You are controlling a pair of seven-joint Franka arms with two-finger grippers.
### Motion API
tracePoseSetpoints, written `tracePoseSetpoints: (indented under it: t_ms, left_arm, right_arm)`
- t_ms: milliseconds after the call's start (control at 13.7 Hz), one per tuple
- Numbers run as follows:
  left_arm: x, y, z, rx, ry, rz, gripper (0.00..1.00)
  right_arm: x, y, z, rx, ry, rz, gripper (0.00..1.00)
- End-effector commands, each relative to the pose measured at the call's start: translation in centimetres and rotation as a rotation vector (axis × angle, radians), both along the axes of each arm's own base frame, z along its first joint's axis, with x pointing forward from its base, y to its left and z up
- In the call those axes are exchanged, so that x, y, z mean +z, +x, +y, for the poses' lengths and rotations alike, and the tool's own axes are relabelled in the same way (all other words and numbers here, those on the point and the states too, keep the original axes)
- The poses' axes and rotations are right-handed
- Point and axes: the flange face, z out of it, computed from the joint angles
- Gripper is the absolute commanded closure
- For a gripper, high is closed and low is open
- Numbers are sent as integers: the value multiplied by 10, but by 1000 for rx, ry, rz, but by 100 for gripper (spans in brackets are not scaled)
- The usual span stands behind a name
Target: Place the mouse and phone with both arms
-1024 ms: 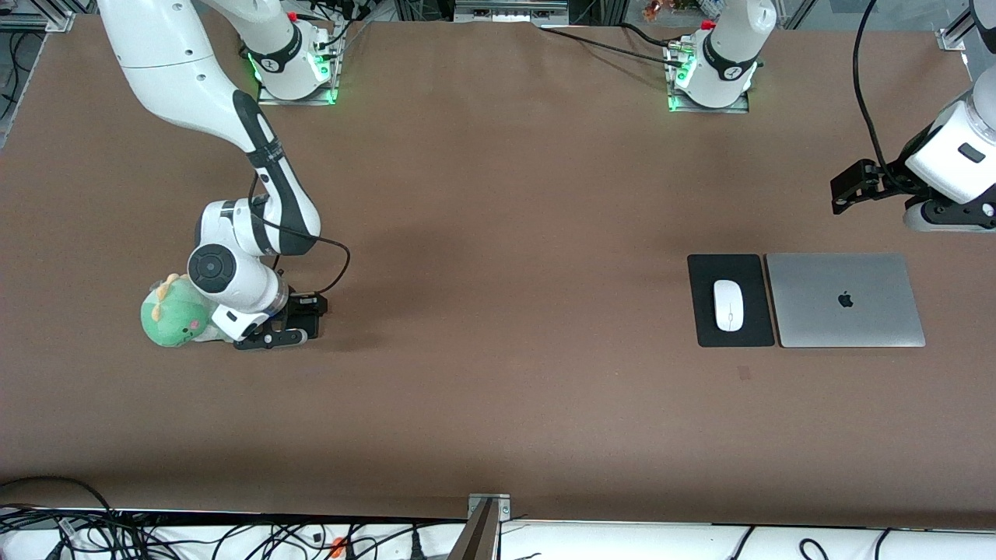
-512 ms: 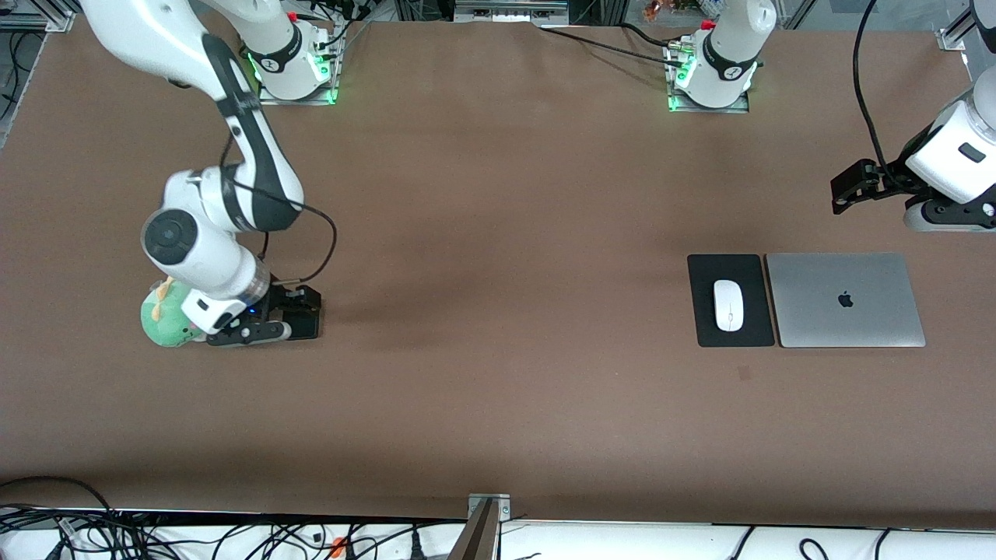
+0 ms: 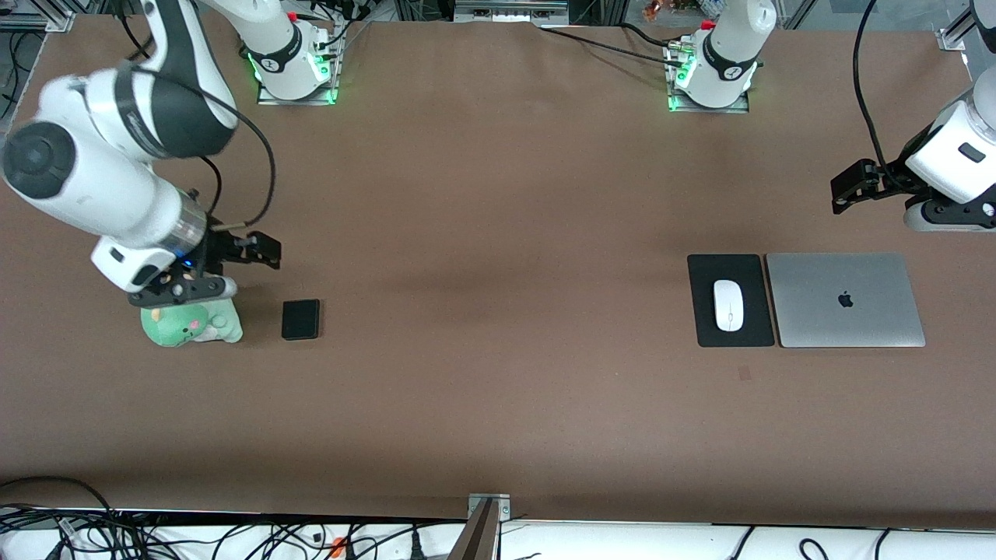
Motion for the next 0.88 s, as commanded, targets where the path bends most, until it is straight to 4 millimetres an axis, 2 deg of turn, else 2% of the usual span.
tracePoseSetpoints:
  t_ms: [0,146,293,439,805]
  left_arm:
    - [6,-5,0,-10,0,1,0]
    - [6,-5,0,-10,0,1,0]
    - [7,-5,0,-10,0,0,0]
    - [8,-5,0,-12,0,-2,0]
    - [7,-5,-2,-41,2,1,0]
  right_arm:
    - [56,-36,-24,-47,15,23,0]
    - [78,-55,-37,-55,13,42,0]
    - [83,-68,-46,-62,11,64,0]
    - [82,-68,-69,-85,12,73,0]
    - [93,-61,-79,-60,5,45,0]
